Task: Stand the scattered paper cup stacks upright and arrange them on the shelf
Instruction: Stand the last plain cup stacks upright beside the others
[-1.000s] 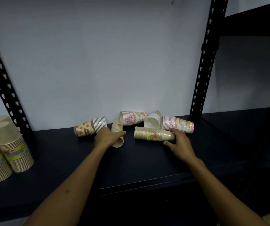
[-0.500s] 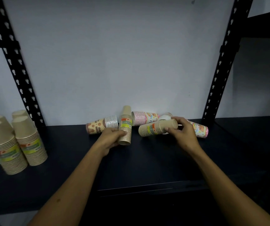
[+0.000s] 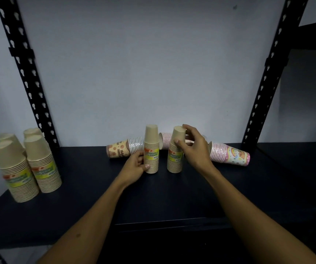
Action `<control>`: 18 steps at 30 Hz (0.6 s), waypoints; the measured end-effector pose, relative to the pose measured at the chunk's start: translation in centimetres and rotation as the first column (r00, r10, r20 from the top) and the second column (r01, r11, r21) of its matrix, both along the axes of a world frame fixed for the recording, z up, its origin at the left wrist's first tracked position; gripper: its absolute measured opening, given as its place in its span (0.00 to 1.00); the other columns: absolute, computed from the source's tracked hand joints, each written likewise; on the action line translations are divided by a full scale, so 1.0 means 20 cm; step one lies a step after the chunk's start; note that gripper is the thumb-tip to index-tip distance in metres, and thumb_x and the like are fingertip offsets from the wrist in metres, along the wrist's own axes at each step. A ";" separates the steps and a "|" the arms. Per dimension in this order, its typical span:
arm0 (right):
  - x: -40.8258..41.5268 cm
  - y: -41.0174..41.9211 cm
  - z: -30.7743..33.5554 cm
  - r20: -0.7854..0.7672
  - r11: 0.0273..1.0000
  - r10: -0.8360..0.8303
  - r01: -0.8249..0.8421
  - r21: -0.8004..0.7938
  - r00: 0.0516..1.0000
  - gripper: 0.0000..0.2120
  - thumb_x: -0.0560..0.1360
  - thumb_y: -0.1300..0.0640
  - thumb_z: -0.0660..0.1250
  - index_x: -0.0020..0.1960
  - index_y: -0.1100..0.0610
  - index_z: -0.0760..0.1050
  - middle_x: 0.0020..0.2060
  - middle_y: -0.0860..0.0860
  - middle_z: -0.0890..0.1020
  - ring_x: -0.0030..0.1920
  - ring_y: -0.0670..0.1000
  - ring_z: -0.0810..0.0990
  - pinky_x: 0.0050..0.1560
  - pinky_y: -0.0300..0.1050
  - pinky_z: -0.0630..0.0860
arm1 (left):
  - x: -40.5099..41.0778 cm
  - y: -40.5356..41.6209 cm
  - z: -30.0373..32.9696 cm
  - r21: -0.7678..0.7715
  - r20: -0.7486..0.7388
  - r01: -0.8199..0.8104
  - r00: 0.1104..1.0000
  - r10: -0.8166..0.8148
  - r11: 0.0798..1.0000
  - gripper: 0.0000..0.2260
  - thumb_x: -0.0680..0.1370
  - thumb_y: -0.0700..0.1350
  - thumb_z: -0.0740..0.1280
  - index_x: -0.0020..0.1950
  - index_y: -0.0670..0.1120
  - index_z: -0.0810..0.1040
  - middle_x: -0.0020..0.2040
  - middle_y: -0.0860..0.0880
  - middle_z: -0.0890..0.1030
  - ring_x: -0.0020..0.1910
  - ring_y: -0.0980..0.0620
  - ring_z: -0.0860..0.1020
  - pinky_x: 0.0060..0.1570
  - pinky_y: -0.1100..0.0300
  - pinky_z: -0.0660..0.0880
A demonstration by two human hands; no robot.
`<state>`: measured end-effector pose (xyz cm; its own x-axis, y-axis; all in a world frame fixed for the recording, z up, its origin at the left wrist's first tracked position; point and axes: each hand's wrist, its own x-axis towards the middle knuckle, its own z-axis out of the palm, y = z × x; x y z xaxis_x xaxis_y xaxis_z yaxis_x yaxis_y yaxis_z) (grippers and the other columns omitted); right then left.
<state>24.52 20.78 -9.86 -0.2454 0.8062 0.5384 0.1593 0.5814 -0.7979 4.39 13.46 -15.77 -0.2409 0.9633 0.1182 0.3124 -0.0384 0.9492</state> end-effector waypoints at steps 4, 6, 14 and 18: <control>-0.02 -0.02 -0.04 0.007 0.997 0.050 -0.049 -0.065 0.999 0.30 0.75 0.60 0.69 0.73 0.51 0.62 0.59 0.45 0.73 0.54 0.42 0.75 0.50 0.29 0.74 | 0.00 0.00 0.00 0.003 -0.037 -0.010 0.999 0.010 1.000 0.25 0.76 0.32 0.65 0.71 0.45 0.67 0.67 0.47 0.75 0.67 0.51 0.72 0.66 0.56 0.70; -0.01 -0.03 -0.08 0.018 0.995 0.053 -0.051 -0.081 0.998 0.29 0.75 0.58 0.70 0.72 0.52 0.63 0.58 0.44 0.74 0.56 0.44 0.77 0.52 0.34 0.75 | 0.01 0.00 -0.01 0.016 -0.043 -0.013 0.999 0.014 1.000 0.24 0.76 0.32 0.65 0.71 0.46 0.68 0.68 0.48 0.74 0.68 0.52 0.71 0.66 0.57 0.69; 0.03 -0.03 -0.31 0.210 0.964 0.135 -0.080 -0.254 0.968 0.28 0.72 0.61 0.72 0.69 0.54 0.67 0.62 0.50 0.78 0.60 0.46 0.77 0.62 0.40 0.73 | 0.02 0.00 -0.01 0.070 0.029 -0.028 0.999 0.026 0.997 0.33 0.72 0.37 0.73 0.73 0.46 0.64 0.67 0.51 0.73 0.66 0.53 0.72 0.67 0.55 0.69; 0.00 0.00 -0.30 0.225 0.959 0.120 -0.055 -0.277 0.967 0.26 0.72 0.60 0.73 0.67 0.55 0.69 0.61 0.50 0.79 0.58 0.45 0.77 0.59 0.39 0.73 | 0.03 0.02 -0.03 0.073 0.028 -0.084 0.996 0.082 0.994 0.29 0.71 0.36 0.74 0.70 0.43 0.68 0.65 0.46 0.76 0.63 0.51 0.75 0.64 0.57 0.71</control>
<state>24.55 20.78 -15.94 -0.4157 0.8812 0.2250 0.3206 0.3735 -0.8705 5.01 13.76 -16.42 -0.3236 0.9286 0.1818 0.2937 -0.0841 0.9522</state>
